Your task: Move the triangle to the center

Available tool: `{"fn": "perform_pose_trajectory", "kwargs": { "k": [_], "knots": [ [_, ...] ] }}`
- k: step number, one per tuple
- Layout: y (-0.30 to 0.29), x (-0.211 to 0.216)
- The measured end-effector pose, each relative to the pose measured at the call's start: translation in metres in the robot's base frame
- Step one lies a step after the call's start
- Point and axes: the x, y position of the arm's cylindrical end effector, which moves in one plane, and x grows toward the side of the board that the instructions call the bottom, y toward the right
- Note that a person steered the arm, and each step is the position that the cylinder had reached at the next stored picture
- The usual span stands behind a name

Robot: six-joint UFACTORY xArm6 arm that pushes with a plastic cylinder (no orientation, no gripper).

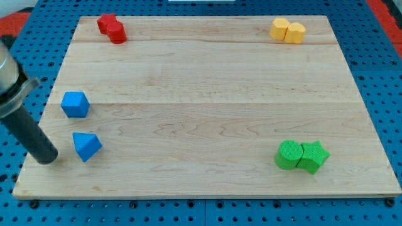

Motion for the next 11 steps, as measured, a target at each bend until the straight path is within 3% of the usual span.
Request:
{"fn": "perform_pose_trajectory", "kwargs": {
  "k": [2, 3, 4, 5, 7, 9, 11],
  "knots": [
    [0.114, -0.079],
    [0.172, -0.083],
    [0.186, -0.068],
    [0.181, -0.026],
    [0.204, -0.111],
    [0.210, -0.056],
    [0.284, -0.077]
  ]
}}
